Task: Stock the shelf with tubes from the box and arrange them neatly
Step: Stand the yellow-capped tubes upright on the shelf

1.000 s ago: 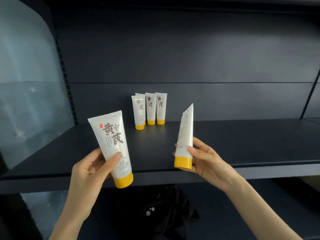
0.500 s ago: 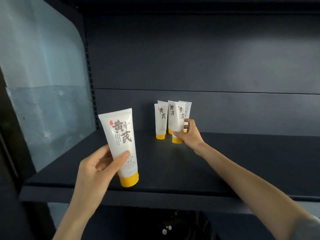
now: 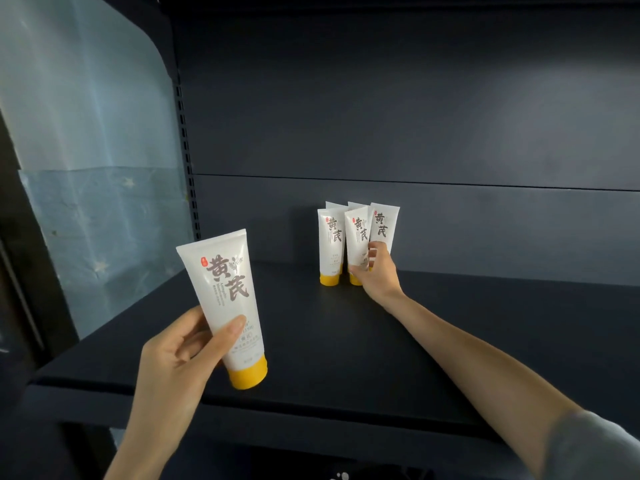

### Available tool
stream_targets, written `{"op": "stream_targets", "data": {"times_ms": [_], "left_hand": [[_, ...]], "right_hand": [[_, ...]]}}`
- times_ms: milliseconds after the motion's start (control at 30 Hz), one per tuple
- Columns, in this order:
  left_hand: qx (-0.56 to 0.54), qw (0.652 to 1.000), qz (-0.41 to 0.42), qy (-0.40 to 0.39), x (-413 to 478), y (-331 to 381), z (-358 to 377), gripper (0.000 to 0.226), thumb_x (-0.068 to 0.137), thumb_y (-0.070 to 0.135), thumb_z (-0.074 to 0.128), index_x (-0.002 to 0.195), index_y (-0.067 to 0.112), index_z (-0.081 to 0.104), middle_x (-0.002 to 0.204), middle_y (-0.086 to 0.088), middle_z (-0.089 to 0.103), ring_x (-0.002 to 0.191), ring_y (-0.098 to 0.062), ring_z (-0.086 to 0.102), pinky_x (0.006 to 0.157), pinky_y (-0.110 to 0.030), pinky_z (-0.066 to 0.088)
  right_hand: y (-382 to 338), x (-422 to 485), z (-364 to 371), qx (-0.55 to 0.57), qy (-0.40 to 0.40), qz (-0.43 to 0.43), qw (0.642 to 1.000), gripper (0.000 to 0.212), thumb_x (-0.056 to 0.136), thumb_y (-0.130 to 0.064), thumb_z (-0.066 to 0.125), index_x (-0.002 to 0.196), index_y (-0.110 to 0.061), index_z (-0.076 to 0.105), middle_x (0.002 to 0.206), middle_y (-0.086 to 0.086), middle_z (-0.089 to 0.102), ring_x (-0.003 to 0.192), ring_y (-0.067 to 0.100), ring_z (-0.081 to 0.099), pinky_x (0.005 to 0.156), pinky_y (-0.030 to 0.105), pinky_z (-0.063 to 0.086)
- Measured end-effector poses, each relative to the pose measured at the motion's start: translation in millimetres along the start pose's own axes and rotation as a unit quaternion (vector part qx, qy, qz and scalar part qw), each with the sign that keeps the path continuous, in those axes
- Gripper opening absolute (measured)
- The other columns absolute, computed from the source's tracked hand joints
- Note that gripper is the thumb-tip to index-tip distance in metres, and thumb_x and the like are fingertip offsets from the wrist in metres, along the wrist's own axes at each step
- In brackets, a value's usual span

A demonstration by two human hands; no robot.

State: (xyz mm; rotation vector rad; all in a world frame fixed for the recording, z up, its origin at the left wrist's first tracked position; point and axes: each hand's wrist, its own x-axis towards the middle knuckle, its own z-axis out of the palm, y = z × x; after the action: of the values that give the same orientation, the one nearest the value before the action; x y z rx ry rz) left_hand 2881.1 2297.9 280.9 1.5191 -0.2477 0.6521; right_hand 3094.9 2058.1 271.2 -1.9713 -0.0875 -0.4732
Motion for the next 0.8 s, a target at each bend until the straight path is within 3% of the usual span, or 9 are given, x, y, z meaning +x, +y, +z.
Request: {"op": "stream_targets", "data": {"times_ms": [167,433,633,800], "left_hand": [[-0.012,1.000,-0.011,0.005,3.4,-3.8,6.2,0.031,0.067,0.023,0.067,0.096,0.036,0.068,0.094,0.015,0.074,0.087,-0.002,0.069,0.064,-0.017,0.056],[-0.011,1.000,-0.015,-0.006,-2.1,-2.3,10.7,0.031,0.067,0.022,0.067,0.094,0.036,0.067,0.091,0.018,0.074,0.085,0.001,0.069,0.060,-0.014,0.055],[0.003,1.000,-0.010,-0.023,-1.0,7.1,11.6,0.026,0.068,0.027,0.068,0.085,0.046,0.073,0.094,0.014,0.074,0.085,-0.002,0.070,0.063,-0.016,0.056],[0.016,1.000,0.001,-0.021,5.6,14.5,19.2,0.027,0.069,0.031,0.068,0.096,0.030,0.071,0.095,0.012,0.074,0.089,-0.002,0.069,0.065,-0.008,0.051]], "right_hand": [[4.2,6.1,2.9,-0.020,0.019,-0.001,1.000,0.053,0.084,-0.016,0.070,0.127,-0.012,0.040,0.127,0.005,0.050,0.110,0.016,0.050,0.088,0.030,0.045],[6.1,8.8,2.8,-0.020,0.031,0.020,0.999,0.049,0.080,-0.019,0.074,0.116,-0.010,0.042,0.120,0.007,0.051,0.100,0.011,0.047,0.080,0.024,0.043],[-3.0,3.3,-4.4,-0.032,0.006,0.036,0.999,0.055,0.082,-0.019,0.072,0.125,-0.009,0.039,0.128,0.009,0.043,0.114,0.020,0.048,0.088,0.028,0.044],[-34.1,-10.5,-21.3,-0.030,-0.013,0.021,0.999,0.063,0.086,-0.009,0.062,0.140,-0.011,0.028,0.140,0.009,0.025,0.127,0.025,0.037,0.102,0.036,0.042]]}}
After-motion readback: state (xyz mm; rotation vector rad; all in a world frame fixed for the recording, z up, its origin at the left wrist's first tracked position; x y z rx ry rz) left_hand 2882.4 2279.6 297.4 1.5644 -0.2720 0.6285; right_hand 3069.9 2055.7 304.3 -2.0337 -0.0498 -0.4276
